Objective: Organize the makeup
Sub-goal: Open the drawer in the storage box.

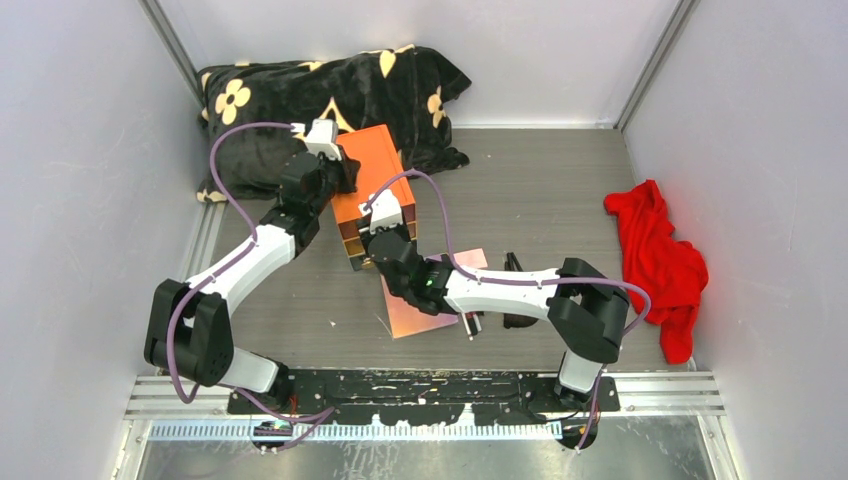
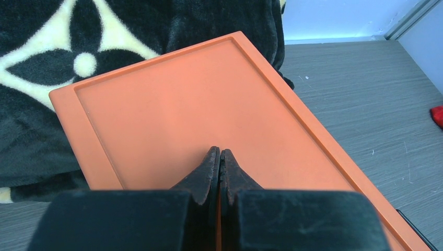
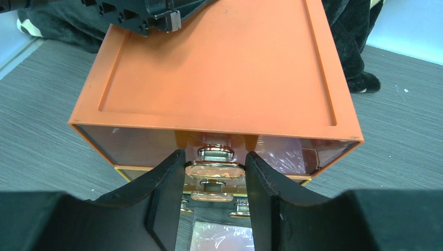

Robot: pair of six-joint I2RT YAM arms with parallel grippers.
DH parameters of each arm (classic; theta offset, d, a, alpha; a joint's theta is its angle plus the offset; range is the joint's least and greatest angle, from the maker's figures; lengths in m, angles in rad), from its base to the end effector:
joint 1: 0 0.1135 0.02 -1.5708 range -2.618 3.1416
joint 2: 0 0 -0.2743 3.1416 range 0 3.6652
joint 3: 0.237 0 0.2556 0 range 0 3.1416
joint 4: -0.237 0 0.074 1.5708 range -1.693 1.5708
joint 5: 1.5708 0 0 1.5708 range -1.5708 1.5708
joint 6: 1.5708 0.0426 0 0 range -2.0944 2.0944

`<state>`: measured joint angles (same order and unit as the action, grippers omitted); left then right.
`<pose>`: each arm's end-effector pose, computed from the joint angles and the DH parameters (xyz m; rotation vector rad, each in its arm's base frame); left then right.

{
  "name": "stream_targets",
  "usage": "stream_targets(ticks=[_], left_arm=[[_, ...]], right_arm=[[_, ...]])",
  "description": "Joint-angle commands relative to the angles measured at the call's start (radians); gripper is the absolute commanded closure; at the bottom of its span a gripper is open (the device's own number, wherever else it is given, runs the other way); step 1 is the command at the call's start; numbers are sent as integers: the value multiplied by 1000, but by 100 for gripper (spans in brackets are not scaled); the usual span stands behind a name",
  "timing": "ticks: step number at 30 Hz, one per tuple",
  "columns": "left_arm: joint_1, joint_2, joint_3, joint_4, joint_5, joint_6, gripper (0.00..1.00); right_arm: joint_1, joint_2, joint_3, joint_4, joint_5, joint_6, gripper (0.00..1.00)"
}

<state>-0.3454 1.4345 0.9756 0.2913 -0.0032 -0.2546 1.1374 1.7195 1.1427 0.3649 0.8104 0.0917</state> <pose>0.3266 -0.1174 0.3096 0.0774 1.7568 -0.4364 0.1971 0.3525 0.2778 -0.3236 1.6891 0.1873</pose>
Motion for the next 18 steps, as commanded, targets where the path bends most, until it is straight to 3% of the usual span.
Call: stream_targets(ticks=[1, 18], left_arm=[[6, 27, -58, -231, -5, 23, 100], [24, 67, -57, -207, 4, 10, 100]], right_arm=[[-10, -9, 6, 36, 9, -6, 96], [-10, -161, -122, -106, -88, 72, 99]])
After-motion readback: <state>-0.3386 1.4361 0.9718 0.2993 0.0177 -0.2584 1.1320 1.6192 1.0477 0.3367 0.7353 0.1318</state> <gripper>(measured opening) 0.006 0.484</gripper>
